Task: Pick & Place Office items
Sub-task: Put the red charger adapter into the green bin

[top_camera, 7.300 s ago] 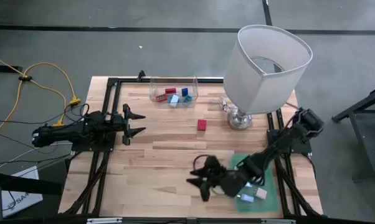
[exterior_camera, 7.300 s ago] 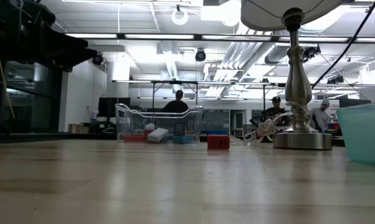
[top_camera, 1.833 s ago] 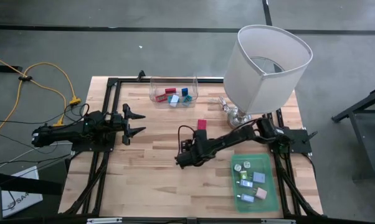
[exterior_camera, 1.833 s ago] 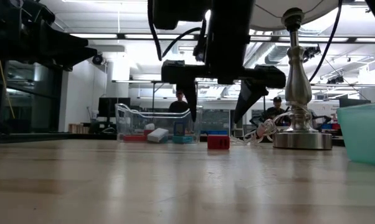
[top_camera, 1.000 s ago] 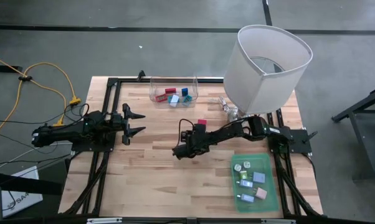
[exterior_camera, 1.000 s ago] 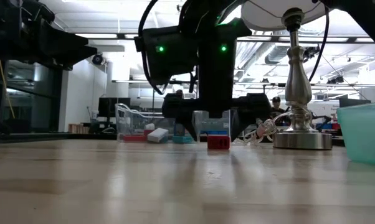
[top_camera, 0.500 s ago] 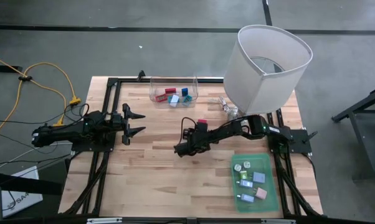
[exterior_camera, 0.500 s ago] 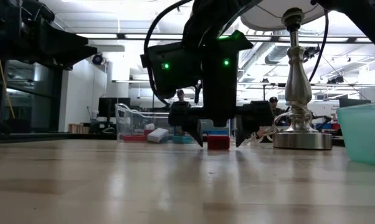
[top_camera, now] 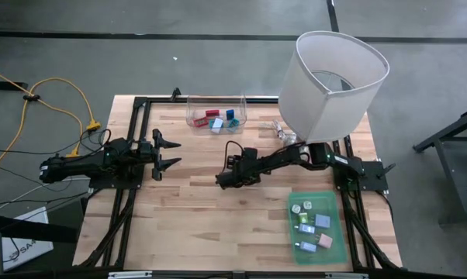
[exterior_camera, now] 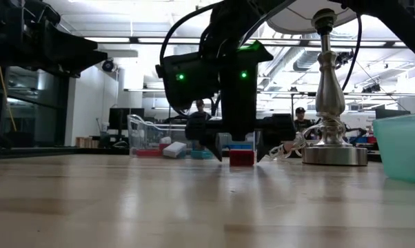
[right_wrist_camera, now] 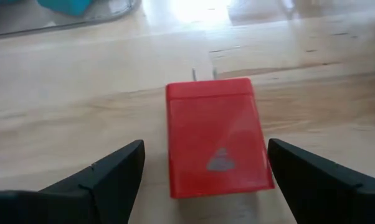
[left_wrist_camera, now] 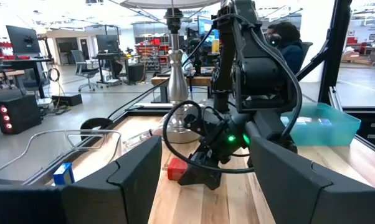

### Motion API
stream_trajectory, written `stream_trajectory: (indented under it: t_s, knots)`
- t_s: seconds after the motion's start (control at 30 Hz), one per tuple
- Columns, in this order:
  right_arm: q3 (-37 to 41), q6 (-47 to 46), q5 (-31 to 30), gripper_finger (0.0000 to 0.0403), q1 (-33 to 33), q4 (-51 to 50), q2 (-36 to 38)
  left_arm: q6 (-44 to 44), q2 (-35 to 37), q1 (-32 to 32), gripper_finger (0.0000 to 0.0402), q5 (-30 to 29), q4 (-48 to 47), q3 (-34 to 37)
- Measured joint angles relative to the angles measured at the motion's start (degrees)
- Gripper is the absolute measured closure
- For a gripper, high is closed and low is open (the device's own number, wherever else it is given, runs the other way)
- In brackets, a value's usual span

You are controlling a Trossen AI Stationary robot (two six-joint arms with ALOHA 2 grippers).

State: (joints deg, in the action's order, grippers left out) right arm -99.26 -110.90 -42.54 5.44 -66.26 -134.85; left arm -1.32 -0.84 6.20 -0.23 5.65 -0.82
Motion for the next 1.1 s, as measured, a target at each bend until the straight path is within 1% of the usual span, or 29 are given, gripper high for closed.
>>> stream_trajectory:
  t_s: [0.23,0.77,0.97,1.1]
  knots:
    - [0.00,2.70,0.54,0.0082,-1.16,2.14,0.00,0.00,0.00,0.00,0.0164,0.00,0.00,0.00]
    - [0.00,2.70,0.68,0.0164,-1.10,2.01,0.00,0.00,0.00,0.01,0.0164,0.00,-0.01,0.00]
    - [0.00,2.70,0.66,0.0185,-1.10,1.99,0.01,0.02,0.00,0.00,0.0164,0.00,-0.01,0.00]
    - [0.00,2.70,0.66,0.0188,-1.08,1.99,0.02,0.01,0.00,0.01,0.0164,-0.01,0.00,0.00]
